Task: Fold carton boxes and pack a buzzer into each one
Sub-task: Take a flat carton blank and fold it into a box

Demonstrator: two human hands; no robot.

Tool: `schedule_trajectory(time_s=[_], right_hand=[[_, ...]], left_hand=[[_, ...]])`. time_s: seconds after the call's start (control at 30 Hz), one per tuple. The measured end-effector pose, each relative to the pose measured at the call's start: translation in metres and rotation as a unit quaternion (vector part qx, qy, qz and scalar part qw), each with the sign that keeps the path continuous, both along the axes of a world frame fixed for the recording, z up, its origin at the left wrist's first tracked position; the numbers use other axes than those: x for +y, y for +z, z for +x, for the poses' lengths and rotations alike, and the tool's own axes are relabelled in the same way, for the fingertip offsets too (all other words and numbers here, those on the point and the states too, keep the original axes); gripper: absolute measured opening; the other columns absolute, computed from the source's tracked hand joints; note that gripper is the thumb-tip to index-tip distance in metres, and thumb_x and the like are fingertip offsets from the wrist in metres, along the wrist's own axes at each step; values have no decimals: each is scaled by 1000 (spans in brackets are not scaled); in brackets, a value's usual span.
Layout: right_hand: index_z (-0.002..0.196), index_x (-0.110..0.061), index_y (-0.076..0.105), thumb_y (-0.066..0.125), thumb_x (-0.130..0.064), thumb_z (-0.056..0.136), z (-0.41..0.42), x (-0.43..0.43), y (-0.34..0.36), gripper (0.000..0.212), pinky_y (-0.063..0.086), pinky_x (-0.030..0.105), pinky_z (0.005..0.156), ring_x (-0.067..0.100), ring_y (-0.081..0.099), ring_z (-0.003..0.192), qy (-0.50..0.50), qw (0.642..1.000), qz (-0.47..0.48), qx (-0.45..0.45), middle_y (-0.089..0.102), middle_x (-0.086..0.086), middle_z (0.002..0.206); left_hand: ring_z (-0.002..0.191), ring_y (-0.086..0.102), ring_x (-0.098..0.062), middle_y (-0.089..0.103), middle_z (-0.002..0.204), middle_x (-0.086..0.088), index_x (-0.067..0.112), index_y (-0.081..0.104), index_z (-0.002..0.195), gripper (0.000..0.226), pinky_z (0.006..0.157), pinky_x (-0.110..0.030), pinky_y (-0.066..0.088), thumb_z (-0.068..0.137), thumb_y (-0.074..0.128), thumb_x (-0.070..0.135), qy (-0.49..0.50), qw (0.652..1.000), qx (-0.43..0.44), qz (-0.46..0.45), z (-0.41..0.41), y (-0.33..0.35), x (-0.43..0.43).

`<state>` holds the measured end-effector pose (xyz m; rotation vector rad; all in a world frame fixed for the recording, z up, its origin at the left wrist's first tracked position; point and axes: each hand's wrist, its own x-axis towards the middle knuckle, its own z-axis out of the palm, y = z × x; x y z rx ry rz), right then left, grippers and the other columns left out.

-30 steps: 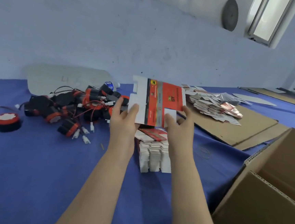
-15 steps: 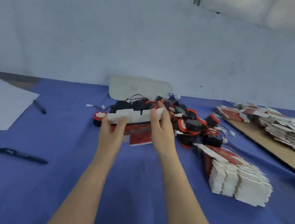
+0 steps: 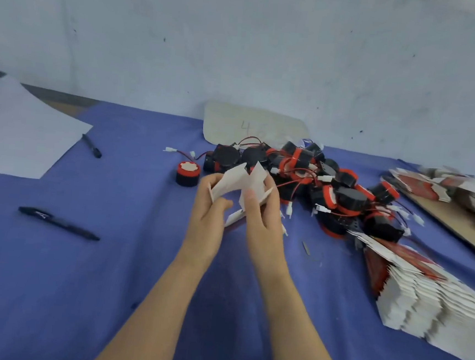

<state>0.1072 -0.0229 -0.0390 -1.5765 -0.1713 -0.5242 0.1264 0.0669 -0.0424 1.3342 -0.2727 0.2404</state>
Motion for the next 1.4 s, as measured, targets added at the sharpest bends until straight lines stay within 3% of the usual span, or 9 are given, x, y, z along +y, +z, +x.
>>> schedule_trajectory(time_s=[0.1, 0.27, 0.4, 0.63, 0.77, 0.9, 1.0, 1.23, 1.4], right_hand=[[138, -44, 27, 33, -39, 99, -6, -6, 1, 40, 23, -3, 99, -25, 25, 127, 45, 998, -37, 0, 30, -37, 139], [121, -37, 54, 44, -22, 101, -4, -14, 0, 27, 39, -1, 74, -17, 55, 96, 4, 999, -12, 49, 61, -36, 102], [120, -25, 60, 42, -1, 90, 3, -15, -8, 42, 44, 14, 61, 6, 53, 76, -74, 993, 15, 89, 64, -6, 98], [119, -28, 59, 35, 3, 92, 7, -13, -15, 48, 48, 37, 92, 18, 56, 107, -130, 982, 87, 107, 60, -9, 110], [95, -39, 62, 34, 5, 90, 7, -13, -16, 52, 50, 36, 89, 18, 58, 104, -140, 978, 109, 113, 64, -2, 112], [97, -37, 61, 31, 9, 87, 8, -14, -17, 55, 46, 24, 76, 10, 56, 93, -137, 975, 126, 119, 64, -9, 101], [117, -25, 60, 32, 9, 86, 10, -16, -19, 54, 46, 27, 77, 14, 56, 94, -131, 975, 130, 127, 63, -3, 106], [121, -21, 56, 32, 8, 87, 10, -17, -19, 51, 45, 25, 68, 13, 53, 81, -116, 972, 135, 151, 62, -3, 95], [131, -10, 51, 34, 7, 87, 10, -20, -19, 50, 47, 30, 79, 24, 57, 101, -113, 966, 165, 167, 61, 9, 117]], left_hand=[[103, 60, 1, 65, 106, 19, 28, 59, 106, 16, 81, -20, 49, 95, 49, 24, 0, 999, 11, -43, -1, 3, 5], [112, 61, -24, 65, 119, -7, 14, 58, 119, 49, 94, -43, 51, 89, 43, 50, -29, 997, 53, -55, -2, 6, 5], [98, 57, 9, 62, 103, 26, 36, 55, 106, 43, 84, -14, 44, 79, 36, 64, -8, 999, -32, 36, -11, 4, -6], [138, 29, -7, 35, 136, 20, 42, 29, 133, 39, 116, -33, 25, 96, 40, 49, 13, 994, -28, 108, -9, -11, -16], [129, 32, 8, 34, 123, 31, 53, 33, 115, 31, 106, -18, 29, 87, 33, 66, -18, 995, -7, 96, -11, -7, -17], [92, 44, 32, 43, 114, 29, 56, 44, 103, 14, 68, 0, 44, 89, 45, 55, -84, 996, 22, 13, -12, -2, -16], [107, 32, 31, 35, 116, 38, 62, 34, 107, 21, 92, -4, 31, 100, 38, 43, -71, 993, 3, 92, -10, -8, -16], [99, 36, 33, 38, 115, 37, 43, 23, 136, 40, 77, 8, 29, 98, 35, 41, -35, 991, -12, 130, -9, -11, -14], [113, 32, 27, 39, 115, 49, 52, 28, 126, 33, 93, 0, 27, 94, 28, 53, 11, 986, -59, 155, -15, -14, -20]])
